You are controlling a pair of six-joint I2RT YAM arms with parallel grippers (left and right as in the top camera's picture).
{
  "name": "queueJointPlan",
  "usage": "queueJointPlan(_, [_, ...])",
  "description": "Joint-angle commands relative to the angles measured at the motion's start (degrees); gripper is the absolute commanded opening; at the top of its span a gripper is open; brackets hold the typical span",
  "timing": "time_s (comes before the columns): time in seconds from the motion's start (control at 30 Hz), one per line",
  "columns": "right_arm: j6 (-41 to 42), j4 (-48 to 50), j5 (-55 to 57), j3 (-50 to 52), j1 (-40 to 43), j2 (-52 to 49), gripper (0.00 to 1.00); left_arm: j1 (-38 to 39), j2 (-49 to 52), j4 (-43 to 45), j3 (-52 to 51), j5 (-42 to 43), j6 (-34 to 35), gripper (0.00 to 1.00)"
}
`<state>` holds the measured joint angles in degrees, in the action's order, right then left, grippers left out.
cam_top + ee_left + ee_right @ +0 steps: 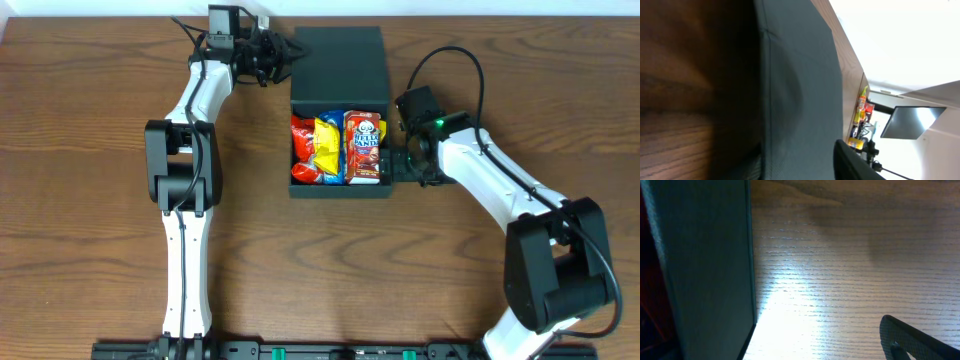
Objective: Pack container
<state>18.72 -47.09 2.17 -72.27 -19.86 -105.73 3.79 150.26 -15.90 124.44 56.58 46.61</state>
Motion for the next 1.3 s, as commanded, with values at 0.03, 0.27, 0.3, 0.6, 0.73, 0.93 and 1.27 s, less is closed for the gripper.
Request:
queueJointPlan(0.03, [0.6, 0.0, 0.6, -1.0, -0.5, 0.1, 0.99, 0.0, 0.4, 0.4, 0.9, 1.9, -0.3, 0.4])
queueJointPlan(0.27, [0.6, 0.2, 0.6, -1.0, -0.5, 0.1, 0.99, 0.0, 0.4, 3.6, 0.9, 6.2, -0.3, 0.4])
queueJointPlan(0.3, [0.6, 0.2, 0.6, -1.0, -0.5, 0.1, 0.99, 0.0, 0.4, 4.1, 0.9, 7.1, -0.3, 0.4])
queueJointPlan(0.6, [0.6, 1.3, 0.6, -1.0, -0.5, 0.1, 0.99, 0.0, 0.4, 7.9, 0.9, 17.1, -0.3, 0.51])
queueJointPlan(0.73, [0.6, 1.3, 0.6, -1.0, -0.5, 0.1, 0.99, 0.0, -0.2, 8.5, 0.9, 19.4, -1.9, 0.75])
queueJointPlan(0.93, [0.5, 1.8, 0.7, -1.0, -0.5, 0.1, 0.99, 0.0, -1.5, 5.8, 0.9, 21.4, -6.1, 0.94])
queueJointPlan(1.27, [0.5, 2.8, 0.7, -1.0, -0.5, 0.1, 0.99, 0.0, -5.7, -6.6, 0.9, 20.8, -21.2, 0.98])
